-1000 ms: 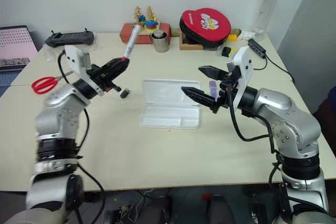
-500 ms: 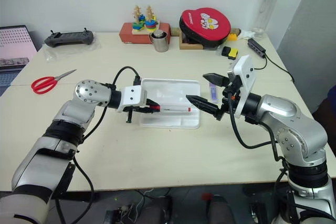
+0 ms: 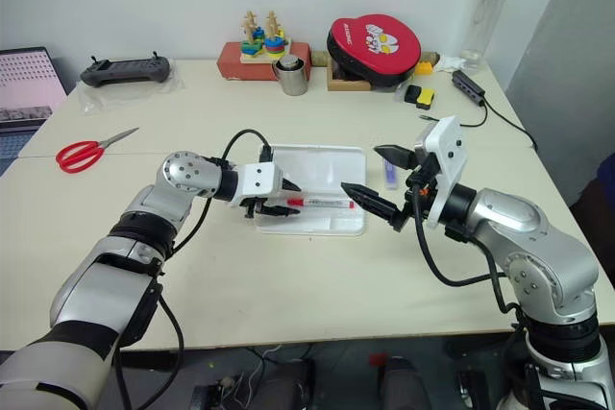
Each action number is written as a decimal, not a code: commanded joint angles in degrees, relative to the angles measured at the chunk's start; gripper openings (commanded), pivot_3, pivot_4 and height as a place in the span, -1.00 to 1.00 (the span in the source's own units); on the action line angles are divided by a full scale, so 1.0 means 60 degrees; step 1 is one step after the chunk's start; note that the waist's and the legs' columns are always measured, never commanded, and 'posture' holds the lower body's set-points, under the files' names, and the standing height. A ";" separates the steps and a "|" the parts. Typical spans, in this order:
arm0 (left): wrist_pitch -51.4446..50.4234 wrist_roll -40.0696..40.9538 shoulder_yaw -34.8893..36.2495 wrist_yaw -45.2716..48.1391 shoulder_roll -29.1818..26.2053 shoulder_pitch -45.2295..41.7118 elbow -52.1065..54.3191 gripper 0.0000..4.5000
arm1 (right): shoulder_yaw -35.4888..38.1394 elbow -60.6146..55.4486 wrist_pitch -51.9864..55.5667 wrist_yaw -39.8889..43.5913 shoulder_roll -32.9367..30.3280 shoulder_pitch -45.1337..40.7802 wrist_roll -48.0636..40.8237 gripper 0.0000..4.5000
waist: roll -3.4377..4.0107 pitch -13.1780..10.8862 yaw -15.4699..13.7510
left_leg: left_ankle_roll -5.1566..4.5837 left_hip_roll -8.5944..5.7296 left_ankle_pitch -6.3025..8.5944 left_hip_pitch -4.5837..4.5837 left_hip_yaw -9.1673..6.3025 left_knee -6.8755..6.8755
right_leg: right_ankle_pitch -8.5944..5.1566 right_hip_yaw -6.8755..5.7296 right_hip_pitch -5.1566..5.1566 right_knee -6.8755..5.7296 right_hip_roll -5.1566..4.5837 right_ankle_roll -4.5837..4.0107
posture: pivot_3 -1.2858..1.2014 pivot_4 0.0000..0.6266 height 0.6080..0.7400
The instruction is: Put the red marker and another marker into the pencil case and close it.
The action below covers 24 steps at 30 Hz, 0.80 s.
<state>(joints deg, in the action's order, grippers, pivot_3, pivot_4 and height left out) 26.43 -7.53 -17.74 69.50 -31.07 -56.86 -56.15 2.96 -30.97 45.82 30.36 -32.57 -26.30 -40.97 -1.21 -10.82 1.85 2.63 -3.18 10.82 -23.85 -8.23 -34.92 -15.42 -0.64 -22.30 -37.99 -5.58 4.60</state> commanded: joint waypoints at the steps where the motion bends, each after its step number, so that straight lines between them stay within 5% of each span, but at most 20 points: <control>1: -0.0894 0.1253 0.0950 0.0421 0.0233 -0.0016 0.0847 0.46 | -0.0242 0.1060 -0.0130 -0.0887 0.0241 -0.0400 0.1073 1.00 | 0.0000 0.0000 0.0010 | -0.0001 0.0000 -0.0001 0.0001 0.0000 0.0000 | 0.0000 0.0001 -0.0001 -0.0001 0.0000 0.0000 | 0.03 -0.52 1.00; 7: -0.5411 0.3876 0.2235 -0.0397 0.1356 0.1307 0.5147 0.99 | -0.0824 0.4073 -0.0087 -0.3026 0.1361 -0.1189 0.3224 1.00 | 0.0002 0.0001 0.0035 | -0.0007 0.0001 -0.0009 0.0005 0.0001 -0.0004 | 0.0013 0.0010 -0.0001 -0.0008 0.0002 -0.0021 | 0.03 -0.52 1.00; 14: -0.7658 0.4046 0.1945 -0.2327 0.2438 0.2167 0.7662 0.99 | -0.0730 0.6905 -0.0789 -0.4104 0.2981 -0.2243 0.4311 1.00 | 0.0002 0.0001 0.0144 | -0.0005 0.0001 -0.0010 0.0012 0.0009 0.0000 | 0.0037 0.0021 -0.0005 -0.0016 0.0006 -0.0060 | 0.03 -0.52 1.00; 22: -0.7953 0.3409 0.1994 -0.4238 0.2999 0.1904 0.7536 0.99 | -0.1084 0.9511 -0.1827 -0.4127 0.3877 -0.3214 0.5307 1.00 | 0.0004 0.0002 0.0211 | -0.0003 0.0005 -0.0013 0.0027 0.0007 -0.0002 | 0.0047 0.0024 -0.0001 -0.0021 0.0018 -0.0068 | 0.03 -0.52 1.00; 24: -0.7962 0.3371 0.1992 -0.4469 0.3075 0.1910 0.7585 1.00 | -0.1049 1.0145 -0.2088 -0.4304 0.3977 -0.3388 0.5571 0.83 | 0.0005 0.0002 0.0219 | 0.0000 0.0004 -0.0015 0.0028 0.0009 -0.0002 | 0.0051 0.0027 0.0000 -0.0020 0.0019 -0.0068 | 0.03 -0.52 1.00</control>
<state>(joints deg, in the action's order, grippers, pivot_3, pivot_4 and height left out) -21.91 12.96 -6.42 44.18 -13.03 -43.69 -11.93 -3.59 27.71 35.24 5.50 -8.84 -44.79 -9.01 -1.19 -10.81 3.16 2.63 -3.16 10.73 -23.68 -8.17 -34.93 -15.12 -0.46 -22.30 -38.11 -5.47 4.18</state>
